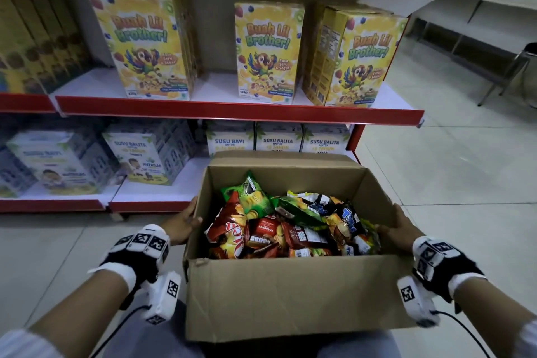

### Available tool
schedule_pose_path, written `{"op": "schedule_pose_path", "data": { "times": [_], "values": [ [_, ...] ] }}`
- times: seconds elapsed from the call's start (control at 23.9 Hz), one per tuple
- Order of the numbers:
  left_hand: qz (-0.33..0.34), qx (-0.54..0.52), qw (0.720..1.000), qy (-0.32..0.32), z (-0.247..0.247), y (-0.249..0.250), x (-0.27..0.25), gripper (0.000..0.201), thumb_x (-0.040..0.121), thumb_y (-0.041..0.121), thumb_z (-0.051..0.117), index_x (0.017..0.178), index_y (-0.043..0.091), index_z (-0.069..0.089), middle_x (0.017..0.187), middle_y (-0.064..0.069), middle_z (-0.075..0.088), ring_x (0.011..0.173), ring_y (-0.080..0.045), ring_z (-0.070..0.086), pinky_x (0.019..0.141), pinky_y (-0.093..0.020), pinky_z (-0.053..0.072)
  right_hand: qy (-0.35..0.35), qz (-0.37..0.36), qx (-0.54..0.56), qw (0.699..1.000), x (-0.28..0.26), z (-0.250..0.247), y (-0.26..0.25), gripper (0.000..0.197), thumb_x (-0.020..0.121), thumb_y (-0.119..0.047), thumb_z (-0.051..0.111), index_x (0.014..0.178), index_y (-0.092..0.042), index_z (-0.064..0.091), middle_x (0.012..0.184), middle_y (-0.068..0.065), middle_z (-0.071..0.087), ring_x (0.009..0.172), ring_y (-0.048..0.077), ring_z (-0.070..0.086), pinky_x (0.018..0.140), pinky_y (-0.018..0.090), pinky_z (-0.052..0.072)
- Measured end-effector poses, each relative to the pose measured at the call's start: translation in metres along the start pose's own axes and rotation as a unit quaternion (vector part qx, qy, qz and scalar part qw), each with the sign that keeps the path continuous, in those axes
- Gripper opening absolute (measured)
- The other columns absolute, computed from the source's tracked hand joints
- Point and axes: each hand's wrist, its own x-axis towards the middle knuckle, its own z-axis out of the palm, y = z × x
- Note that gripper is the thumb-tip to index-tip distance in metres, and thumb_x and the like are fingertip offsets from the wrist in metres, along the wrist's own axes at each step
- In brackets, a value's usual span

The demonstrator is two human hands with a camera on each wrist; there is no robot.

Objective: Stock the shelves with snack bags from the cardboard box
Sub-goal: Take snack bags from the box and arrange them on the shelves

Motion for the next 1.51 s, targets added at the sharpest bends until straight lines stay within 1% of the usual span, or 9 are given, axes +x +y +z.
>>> {"op": "schedule_pose_path", "data": {
  "times": [0.29, 0.46, 0.63, 0.88, 1.09, 1.21, 1.3, 1.38, 1.51],
  "values": [
    [-0.063, -0.105, 0.992, -0.028, -0.013, 0.007, -0.001, 0.065, 0.098, 0.019, 0.048, 0.150, 0.034, 0.011, 0.151, -0.001, 0.034, 0.133, -0.030, 0.039, 0.091, -0.041, 0.046, 0.093, -0.062, -0.142, 0.983, -0.003, 0.009, -0.081, 0.065, 0.084, -0.036, 0.063, 0.140, -0.016, 0.038, 0.133, 0.022, 0.049, 0.126, 0.040, 0.040, 0.104, 0.046, 0.039],
    [-0.008, -0.079, 0.996, 0.045, -0.021, 0.015, 0.016, 0.056, 0.098, 0.015, 0.048, 0.149, 0.022, 0.024, 0.148, -0.006, 0.039, 0.127, -0.025, 0.047, 0.093, -0.036, 0.044, -0.034, -0.194, -0.098, 0.976, -0.018, 0.052, -0.151, 0.068, 0.089, -0.032, 0.063, 0.146, -0.018, 0.031, 0.148, 0.011, 0.038, 0.137, 0.029, 0.033, 0.113, 0.041, 0.030],
    [-0.046, -0.115, 0.991, 0.051, -0.024, 0.010, 0.031, 0.057, 0.097, 0.019, 0.052, 0.146, 0.035, 0.028, 0.121, -0.003, 0.055, 0.072, -0.013, 0.049, 0.061, -0.027, 0.046, -0.176, -0.341, -0.186, 0.905, -0.037, 0.108, -0.202, 0.069, 0.087, -0.023, 0.064, 0.146, -0.034, 0.028, 0.155, 0.003, 0.026, 0.141, 0.025, 0.026, 0.113, 0.039, 0.024],
    [-0.053, -0.156, 0.985, 0.052, -0.017, 0.000, 0.035, 0.056, 0.097, 0.022, 0.051, 0.146, 0.037, 0.028, 0.138, 0.000, 0.049, 0.098, -0.018, 0.052, 0.063, -0.025, 0.044, -0.272, -0.423, -0.343, 0.794, -0.041, 0.166, -0.221, 0.074, 0.088, -0.019, 0.058, 0.148, -0.039, 0.021, 0.158, -0.004, 0.019, 0.144, 0.023, 0.017, 0.115, 0.049, 0.017],
    [-0.022, -0.169, 0.985, 0.041, -0.022, 0.007, 0.031, 0.056, 0.096, 0.008, 0.051, 0.148, 0.013, 0.028, 0.145, -0.008, 0.042, 0.123, -0.013, 0.044, 0.090, -0.019, 0.035, -0.155, -0.435, -0.441, 0.769, -0.040, 0.163, -0.216, 0.058, 0.082, -0.038, 0.066, 0.135, -0.047, 0.044, 0.139, 0.008, 0.035, 0.131, 0.031, 0.025, 0.104, 0.047, 0.024],
    [-0.006, -0.140, 0.988, 0.073, -0.041, 0.016, 0.027, 0.047, 0.097, 0.013, 0.050, 0.142, 0.004, 0.039, 0.145, -0.013, 0.043, 0.133, -0.023, 0.042, 0.101, -0.023, 0.032, -0.151, -0.384, -0.317, 0.854, -0.039, 0.143, -0.210, 0.060, 0.074, -0.045, 0.073, 0.128, -0.027, 0.052, 0.136, 0.005, 0.041, 0.128, 0.027, 0.033, 0.104, 0.042, 0.028],
    [0.013, -0.148, 0.983, 0.112, -0.053, 0.026, 0.024, 0.044, 0.097, 0.024, 0.049, 0.137, 0.007, 0.045, 0.140, -0.012, 0.049, 0.127, -0.024, 0.048, 0.105, -0.032, 0.036, -0.192, -0.271, -0.058, 0.941, -0.039, 0.122, -0.208, 0.060, 0.071, -0.041, 0.078, 0.120, -0.020, 0.052, 0.130, 0.005, 0.054, 0.117, 0.022, 0.051, 0.101, 0.039, 0.041],
    [0.047, -0.211, 0.971, 0.103, -0.055, 0.044, 0.018, 0.042, 0.097, 0.033, 0.046, 0.134, 0.013, 0.047, 0.136, -0.009, 0.053, 0.117, -0.021, 0.054, 0.100, -0.035, 0.044, -0.214, -0.184, 0.215, 0.935, -0.042, 0.103, -0.207, 0.055, 0.065, -0.034, 0.084, 0.110, -0.024, 0.053, 0.117, 0.005, 0.064, 0.102, 0.023, 0.064, 0.093, 0.045, 0.052],
    [0.101, -0.292, 0.951, 0.024, -0.043, 0.082, 0.007, 0.050, 0.085, 0.051, 0.049, 0.127, 0.023, 0.051, 0.131, -0.004, 0.058, 0.110, -0.017, 0.060, 0.091, -0.034, 0.049, -0.212, -0.169, 0.369, 0.889, -0.047, 0.086, -0.209, 0.072, 0.052, -0.041, 0.085, 0.116, -0.031, 0.054, 0.113, 0.004, 0.069, 0.097, 0.025, 0.069, 0.090, 0.044, 0.054]
  ]
}}
